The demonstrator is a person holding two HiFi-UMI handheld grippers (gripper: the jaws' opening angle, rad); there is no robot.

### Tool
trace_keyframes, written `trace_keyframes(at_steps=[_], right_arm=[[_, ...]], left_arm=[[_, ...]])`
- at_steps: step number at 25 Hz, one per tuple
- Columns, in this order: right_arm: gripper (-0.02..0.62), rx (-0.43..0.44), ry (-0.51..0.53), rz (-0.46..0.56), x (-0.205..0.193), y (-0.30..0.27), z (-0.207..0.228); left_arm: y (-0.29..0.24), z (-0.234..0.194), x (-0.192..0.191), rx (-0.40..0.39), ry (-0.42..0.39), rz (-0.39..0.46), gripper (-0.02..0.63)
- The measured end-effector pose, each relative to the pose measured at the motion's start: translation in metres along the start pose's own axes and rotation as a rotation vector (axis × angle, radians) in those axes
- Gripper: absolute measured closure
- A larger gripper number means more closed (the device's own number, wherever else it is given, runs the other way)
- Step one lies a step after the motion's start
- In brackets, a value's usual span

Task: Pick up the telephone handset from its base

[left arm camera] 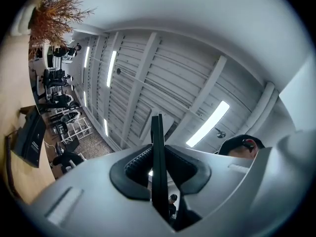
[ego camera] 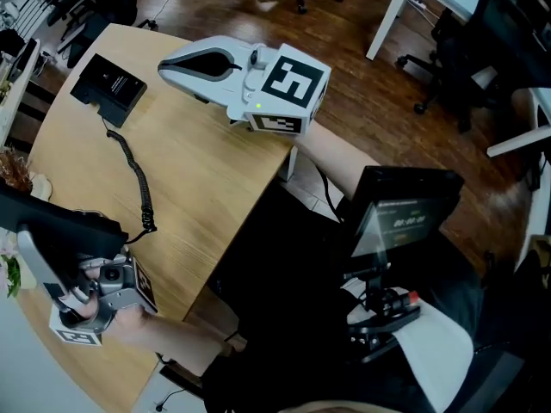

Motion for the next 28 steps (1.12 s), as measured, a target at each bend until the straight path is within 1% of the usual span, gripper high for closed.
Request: trace_keyframes(at_steps=[5,10,13,17,19,21,28], right_arm=[[0.592,-0.031,-0.011,0.019,0.008,0.02,-0.006],[0.592,-0.099,0.026,0.033,0.011,0.049,-0.011],[0.592,-0.113,0.043,0.042,0.023,0.058,-0.009],[0.592,-0.141,0.054,0.043,0.032,0.082,-0.013],[0.592,-0.141,0.067,0.045,0.037,0.095,-0.012],[0.592,-0.133,0.065,0.068,0.044,0.1,-0.012],[0.592,-0.134,0.09,0.082,0.054,0.099,-0.015]], left_arm=[[-0.003,0.0,-0.002,0.022,0.001,-0.015,0.526],[0.003,-0.004,-0.015,0.034,0.006,-0.018,0.526],[0.002,-0.004,-0.023,0.037,0.005,-0.02,0.526],[-0.002,-0.009,-0.04,0.02,0.04,-0.037,0.526],[-0.008,-0.009,-0.048,0.022,0.047,-0.045,0.526],[-0.012,-0.005,-0.051,0.037,0.037,-0.053,0.526],[-0.012,0.0,-0.049,0.07,0.013,-0.072,0.526]])
Point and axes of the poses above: the fingertips, and each gripper's own axes: y backward along the fingers, z to its right, x out of its top, the point moved 7 cm from there along y, backward along the fingers, and after that the axes turned 8 degrees about -z, right-handed, at the moved point
